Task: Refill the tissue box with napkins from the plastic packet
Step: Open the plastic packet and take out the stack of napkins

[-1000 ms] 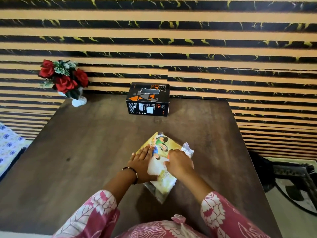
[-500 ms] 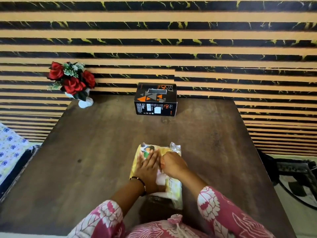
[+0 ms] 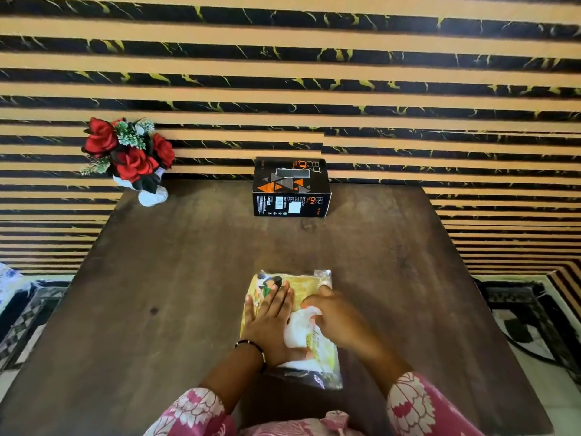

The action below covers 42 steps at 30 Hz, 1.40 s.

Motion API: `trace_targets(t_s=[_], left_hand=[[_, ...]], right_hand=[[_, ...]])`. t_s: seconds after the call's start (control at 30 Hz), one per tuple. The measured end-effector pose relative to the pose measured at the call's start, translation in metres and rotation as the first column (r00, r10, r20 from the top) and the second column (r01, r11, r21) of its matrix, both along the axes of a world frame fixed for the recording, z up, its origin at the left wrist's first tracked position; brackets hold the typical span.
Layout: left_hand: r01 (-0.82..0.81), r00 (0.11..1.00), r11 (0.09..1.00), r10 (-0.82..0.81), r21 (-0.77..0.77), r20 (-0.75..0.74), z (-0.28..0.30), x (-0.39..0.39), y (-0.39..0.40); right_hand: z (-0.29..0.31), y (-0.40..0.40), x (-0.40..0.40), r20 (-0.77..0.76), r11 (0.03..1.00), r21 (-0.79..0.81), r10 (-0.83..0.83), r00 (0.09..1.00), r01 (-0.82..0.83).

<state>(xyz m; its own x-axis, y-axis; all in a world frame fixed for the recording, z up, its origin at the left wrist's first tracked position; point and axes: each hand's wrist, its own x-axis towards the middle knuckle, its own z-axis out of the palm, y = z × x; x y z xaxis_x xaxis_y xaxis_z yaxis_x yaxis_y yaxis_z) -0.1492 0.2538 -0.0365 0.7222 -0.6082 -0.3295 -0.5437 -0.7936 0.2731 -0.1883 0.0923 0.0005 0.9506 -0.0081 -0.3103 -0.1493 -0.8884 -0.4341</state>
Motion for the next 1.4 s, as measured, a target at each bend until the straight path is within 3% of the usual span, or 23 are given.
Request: trace_targets(t_s=[0.1,0.27,0.47,0.67,0.9,1.0,1.07,1.13,1.2,1.27,1.3,1.33,1.4], left_hand=[[0.008,1.0,1.0,-0.007,-0.017,0.011,-0.005,0.0,0.003],[0.01,1.0,0.999,-0.01,-0.032,0.005,-0.008,0.002,0.002],[0.027,0.999,0.999,-0.028,-0.04,-0.017,-0.002,0.002,0.005],[0.034,0.999,0.997,-0.035,-0.066,-0.01,-0.004,0.002,0.005],[0.033,0.999,0.997,-0.033,-0.063,-0.003,-0.007,0.003,0.006],[0.03,0.999,0.997,-0.031,-0.069,-0.008,-0.007,0.004,0.007],[0.032,0.999,0.997,-0.033,-0.067,-0.005,-0.007,0.004,0.007],[0.027,1.0,0.997,-0.027,-0.069,-0.003,-0.008,0.004,0.006],[0.022,1.0,0.997,-0.022,-0.072,0.0,-0.009,0.005,0.007],[0.021,1.0,0.997,-0.021,-0.072,-0.001,-0.009,0.004,0.007],[0.02,1.0,0.997,-0.02,-0.072,-0.002,-0.008,0.005,0.006],[0.021,1.0,0.997,-0.021,-0.07,-0.001,-0.008,0.004,0.006],[0.023,1.0,0.997,-0.023,-0.07,-0.002,-0.008,0.005,0.006]], right_hand=[[0.008,0.02,0.008,-0.079,0.974,-0.226,0.007,0.997,-0.025],[0.008,0.03,0.024,-0.188,0.949,-0.314,-0.028,0.982,-0.033],[0.006,0.02,0.022,-0.145,0.987,-0.154,0.011,0.989,-0.033],[-0.005,-0.001,0.003,-0.033,0.972,0.182,-0.147,0.989,0.151],[-0.005,-0.001,0.001,-0.038,0.98,0.154,-0.12,0.992,0.125],[0.006,-0.016,-0.007,-0.045,0.956,0.197,-0.212,0.976,0.217],[0.009,-0.038,-0.02,-0.046,0.927,0.169,-0.331,0.942,0.334],[0.015,-0.059,-0.033,-0.054,0.836,0.15,-0.526,0.848,0.528],[0.023,-0.067,-0.041,0.044,0.661,0.22,-0.742,0.669,0.718],[0.034,-0.056,-0.046,0.215,0.515,0.352,-0.857,0.468,0.782],[0.038,-0.046,-0.046,0.28,0.523,0.388,-0.852,0.443,0.759],[0.039,-0.037,-0.047,0.3,0.566,0.385,-0.824,0.481,0.729],[0.036,-0.024,-0.047,0.19,0.635,0.36,-0.767,0.613,0.683]])
